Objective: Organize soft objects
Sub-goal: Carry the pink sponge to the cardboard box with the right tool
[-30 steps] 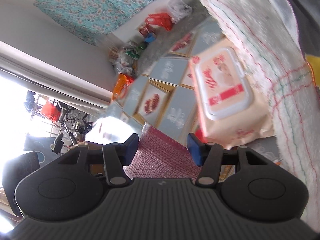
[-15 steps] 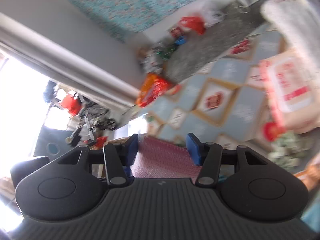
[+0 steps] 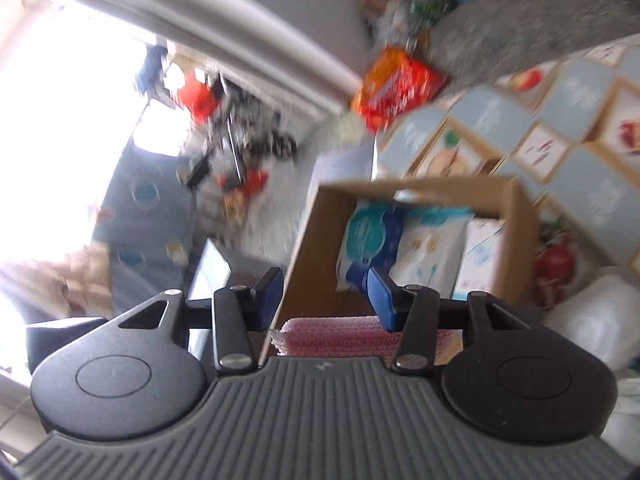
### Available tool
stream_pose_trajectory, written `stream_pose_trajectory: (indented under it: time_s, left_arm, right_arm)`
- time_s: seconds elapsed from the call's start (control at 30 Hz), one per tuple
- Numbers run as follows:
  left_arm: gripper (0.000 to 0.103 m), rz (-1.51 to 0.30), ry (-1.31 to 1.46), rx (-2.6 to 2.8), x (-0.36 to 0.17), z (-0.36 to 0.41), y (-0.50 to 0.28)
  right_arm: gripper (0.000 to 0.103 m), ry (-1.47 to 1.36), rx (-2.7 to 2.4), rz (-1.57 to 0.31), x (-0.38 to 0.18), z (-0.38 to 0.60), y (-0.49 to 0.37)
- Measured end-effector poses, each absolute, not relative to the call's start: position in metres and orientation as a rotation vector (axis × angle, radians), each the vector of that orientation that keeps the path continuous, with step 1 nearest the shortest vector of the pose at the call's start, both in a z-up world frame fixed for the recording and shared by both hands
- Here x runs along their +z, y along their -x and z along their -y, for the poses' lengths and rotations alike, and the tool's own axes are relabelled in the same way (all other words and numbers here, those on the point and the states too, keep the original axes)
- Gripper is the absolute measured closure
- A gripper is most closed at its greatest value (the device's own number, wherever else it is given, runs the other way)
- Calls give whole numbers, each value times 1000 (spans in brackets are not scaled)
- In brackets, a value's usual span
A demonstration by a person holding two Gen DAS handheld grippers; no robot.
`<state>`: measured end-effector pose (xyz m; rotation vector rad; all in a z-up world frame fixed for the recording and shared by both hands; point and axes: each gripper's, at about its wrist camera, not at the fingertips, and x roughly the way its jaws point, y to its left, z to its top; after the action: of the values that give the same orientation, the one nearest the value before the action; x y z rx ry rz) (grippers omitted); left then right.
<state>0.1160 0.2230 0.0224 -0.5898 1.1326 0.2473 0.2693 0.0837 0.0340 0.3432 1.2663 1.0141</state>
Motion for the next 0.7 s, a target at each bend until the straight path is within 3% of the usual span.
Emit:
stream_pose_trajectory:
  time_s: [0.27, 0.4, 0.7]
  left_arm:
    - [59, -1265, 804, 259, -44, -268, -86]
    - [52, -1373, 724, 285, -69, -268, -88]
    - [51, -1358, 581, 273, -75, -277, -89]
  right_arm:
    - [55, -9, 988, -1459, -25, -164, -254]
    - [51, 109, 933, -1426, -40, -178, -255]
    - [51, -112, 867, -1326, -28, -151, -281]
